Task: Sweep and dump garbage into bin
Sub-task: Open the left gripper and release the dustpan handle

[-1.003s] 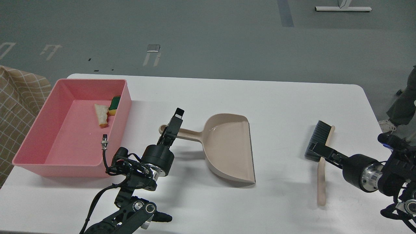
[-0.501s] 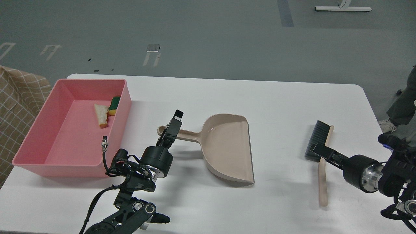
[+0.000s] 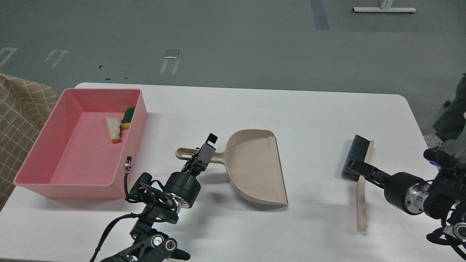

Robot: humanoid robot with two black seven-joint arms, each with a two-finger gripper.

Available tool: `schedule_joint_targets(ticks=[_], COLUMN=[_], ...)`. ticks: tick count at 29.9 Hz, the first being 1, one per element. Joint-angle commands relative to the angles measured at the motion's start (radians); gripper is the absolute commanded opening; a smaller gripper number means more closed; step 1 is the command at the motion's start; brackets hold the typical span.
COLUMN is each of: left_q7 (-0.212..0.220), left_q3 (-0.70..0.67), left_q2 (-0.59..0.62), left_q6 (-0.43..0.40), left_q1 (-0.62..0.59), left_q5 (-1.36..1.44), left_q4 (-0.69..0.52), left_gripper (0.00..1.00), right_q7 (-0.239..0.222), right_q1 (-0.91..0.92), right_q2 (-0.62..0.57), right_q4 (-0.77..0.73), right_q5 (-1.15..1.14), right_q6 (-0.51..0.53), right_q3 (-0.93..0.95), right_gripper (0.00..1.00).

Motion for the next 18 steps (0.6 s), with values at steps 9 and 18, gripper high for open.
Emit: schedule_joint_targets(ticks=[9, 18], left_q7=[0.028, 0.028], left_q3=[0.0, 0.0], left_q2=[0.026, 0.024], left_q6=[0.0, 0.0], left_q1=[-0.002, -0.012], left_q5=[0.0, 0.0], left_q4=[0.023, 0.068], left_gripper=[0.98, 0.98], right_q7=[0.0, 0.0], right_q1=[-0.004, -0.001], right_q2=[0.0, 0.0], right_q4=[-0.002, -0.002], right_q5=[-0.001, -0.001], right_q6=[0.0, 0.0], right_q3=[0.0, 0.0], right_gripper=[0.99, 0.99])
